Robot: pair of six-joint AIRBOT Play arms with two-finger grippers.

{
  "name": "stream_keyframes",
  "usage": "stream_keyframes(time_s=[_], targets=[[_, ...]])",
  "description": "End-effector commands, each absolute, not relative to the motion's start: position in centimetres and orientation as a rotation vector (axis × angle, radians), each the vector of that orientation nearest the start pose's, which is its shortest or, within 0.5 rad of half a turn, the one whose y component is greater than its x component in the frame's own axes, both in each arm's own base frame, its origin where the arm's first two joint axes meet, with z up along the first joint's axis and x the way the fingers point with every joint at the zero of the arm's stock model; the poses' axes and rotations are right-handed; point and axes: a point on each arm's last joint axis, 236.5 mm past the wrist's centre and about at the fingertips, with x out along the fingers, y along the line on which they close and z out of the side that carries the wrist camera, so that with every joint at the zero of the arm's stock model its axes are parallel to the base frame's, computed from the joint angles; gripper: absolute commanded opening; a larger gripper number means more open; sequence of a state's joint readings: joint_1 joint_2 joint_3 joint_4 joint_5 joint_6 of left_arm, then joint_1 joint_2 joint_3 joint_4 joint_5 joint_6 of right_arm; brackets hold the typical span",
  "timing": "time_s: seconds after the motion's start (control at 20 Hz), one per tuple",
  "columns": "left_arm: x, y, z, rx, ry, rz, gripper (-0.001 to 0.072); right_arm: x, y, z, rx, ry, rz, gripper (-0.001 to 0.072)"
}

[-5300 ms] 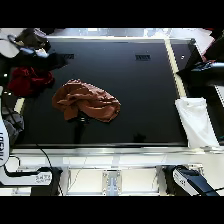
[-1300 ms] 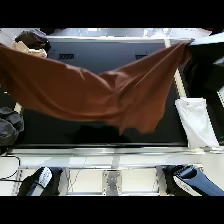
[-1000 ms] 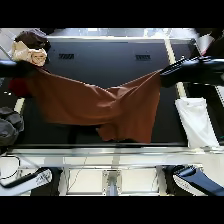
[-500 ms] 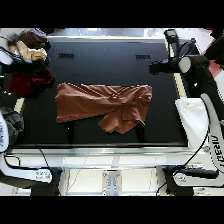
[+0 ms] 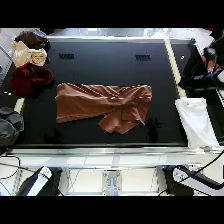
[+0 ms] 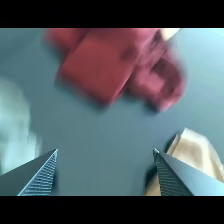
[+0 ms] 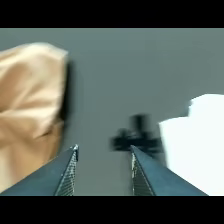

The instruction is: Fold the shirts.

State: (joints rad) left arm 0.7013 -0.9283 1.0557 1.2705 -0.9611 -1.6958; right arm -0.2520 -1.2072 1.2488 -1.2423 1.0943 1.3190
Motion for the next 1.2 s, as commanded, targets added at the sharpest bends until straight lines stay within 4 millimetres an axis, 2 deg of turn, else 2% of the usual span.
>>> stream_keyframes(time_s=[0.0,0.05,0.2,0.35,0.45,0.55,0.65,0.85,1.0,1.1,1.15], targets=[[29.2,13.6,3.4,-1.108,0.758,0.523,0.0645,40.6,0.8,6.0,0.389,0.952,0.250,0.0368],[29.5,11.3,1.7,-1.190,0.784,0.452,0.0566,40.5,1.5,5.9,0.406,0.945,0.278,0.0368],[29.7,6.9,-1.5,-1.325,0.872,0.335,0.0563,40.6,1.9,6.2,0.424,0.935,0.289,0.0368],[29.5,3.3,-3.4,-1.315,1.000,0.268,0.0563,40.6,1.9,6.2,0.424,0.935,0.289,0.0368],[30.2,1.0,-4.4,-1.295,1.058,0.243,0.0563,40.7,1.8,6.2,0.424,0.933,0.288,0.0368],[31.4,-0.5,-6.0,-1.323,1.077,0.290,0.0564,40.7,1.8,6.2,0.424,0.934,0.288,0.0368],[32.4,-1.0,-7.5,-1.343,1.071,0.346,0.0563,40.6,1.9,6.2,0.425,0.938,0.291,0.0368],[32.3,-1.5,-9.5,-1.380,1.111,0.402,0.0563,40.5,1.9,6.2,0.425,0.938,0.292,0.0368],[33.6,0.2,-9.6,-1.436,1.012,0.487,0.0554,40.5,1.9,6.2,0.426,0.938,0.292,0.0368],[34.3,1.3,-9.5,-1.447,0.958,0.517,0.0470,40.6,2.0,6.3,0.432,0.935,0.295,0.0367],[34.3,1.3,-9.6,-1.449,0.954,0.521,0.0470,40.6,2.1,6.4,0.438,0.931,0.297,0.0367]])
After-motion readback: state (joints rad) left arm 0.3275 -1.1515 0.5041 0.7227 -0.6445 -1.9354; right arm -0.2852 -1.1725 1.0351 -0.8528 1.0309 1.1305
